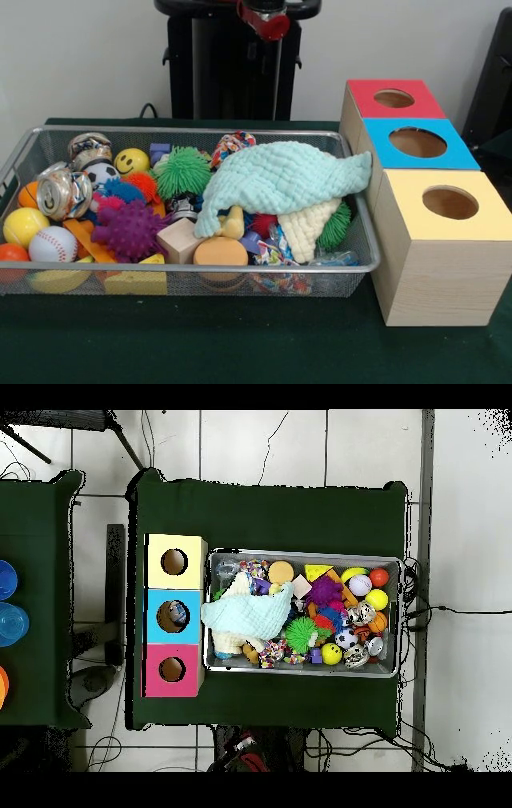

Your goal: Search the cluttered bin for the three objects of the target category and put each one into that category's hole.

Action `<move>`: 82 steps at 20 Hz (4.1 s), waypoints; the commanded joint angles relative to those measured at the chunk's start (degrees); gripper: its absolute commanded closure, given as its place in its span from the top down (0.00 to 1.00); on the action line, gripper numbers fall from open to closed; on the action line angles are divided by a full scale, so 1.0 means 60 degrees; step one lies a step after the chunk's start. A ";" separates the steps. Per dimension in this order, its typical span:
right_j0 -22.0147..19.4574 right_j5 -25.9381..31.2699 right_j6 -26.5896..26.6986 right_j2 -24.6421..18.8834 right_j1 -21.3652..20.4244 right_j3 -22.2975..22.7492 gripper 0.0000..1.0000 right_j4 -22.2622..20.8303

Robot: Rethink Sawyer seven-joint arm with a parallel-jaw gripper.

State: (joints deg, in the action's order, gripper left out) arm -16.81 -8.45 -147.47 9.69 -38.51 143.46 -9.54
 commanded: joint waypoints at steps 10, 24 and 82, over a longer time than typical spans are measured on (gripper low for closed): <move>-0.0787 -0.1532 -0.3270 -0.2360 0.0343 -0.0745 1.00 0.2473; -0.1027 -0.2002 -0.3225 -0.2959 0.0911 -0.1739 1.00 0.3060; -0.1844 0.0773 -0.0886 -0.2514 -0.0287 -0.4189 1.00 -0.0014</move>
State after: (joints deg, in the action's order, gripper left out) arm -24.69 -5.05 -151.83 2.31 -39.03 128.75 -9.58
